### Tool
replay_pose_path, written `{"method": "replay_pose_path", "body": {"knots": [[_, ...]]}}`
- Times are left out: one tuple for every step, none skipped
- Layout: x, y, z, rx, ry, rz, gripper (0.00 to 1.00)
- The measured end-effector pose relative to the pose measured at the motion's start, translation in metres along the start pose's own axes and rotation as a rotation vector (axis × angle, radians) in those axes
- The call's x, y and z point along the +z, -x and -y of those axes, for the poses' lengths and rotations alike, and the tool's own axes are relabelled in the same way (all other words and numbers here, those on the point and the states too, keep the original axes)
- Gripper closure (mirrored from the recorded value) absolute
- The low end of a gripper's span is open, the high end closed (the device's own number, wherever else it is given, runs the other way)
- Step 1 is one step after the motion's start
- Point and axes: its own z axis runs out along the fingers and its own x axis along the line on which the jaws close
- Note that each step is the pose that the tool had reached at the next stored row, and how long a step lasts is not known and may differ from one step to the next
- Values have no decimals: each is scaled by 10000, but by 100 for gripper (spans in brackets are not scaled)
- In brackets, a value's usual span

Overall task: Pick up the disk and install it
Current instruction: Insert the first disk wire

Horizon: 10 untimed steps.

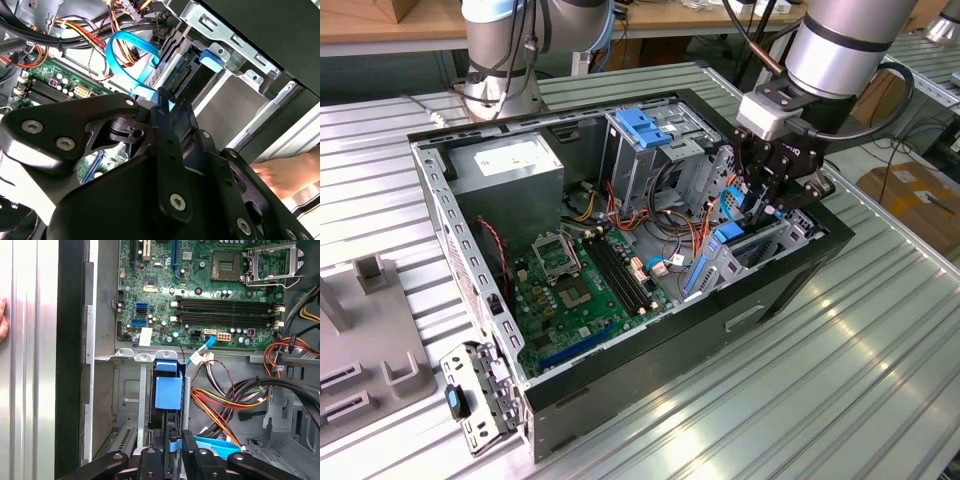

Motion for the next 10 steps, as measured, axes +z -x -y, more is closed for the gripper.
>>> {"method": "replay_pose_path", "body": {"knots": [[-16,-1,1,0,0,1,71],[-51,-2,3,0,0,1,71],[-78,-4,4,0,0,1,71],[-97,-4,5,0,0,0,71],[-118,-5,5,0,0,0,71],[-136,-6,7,0,0,2,71],[-151,-7,7,0,0,2,71],[-151,-6,7,0,-1,5,71],[-152,-6,7,0,0,4,71],[-154,-6,7,0,0,1,71]]}}
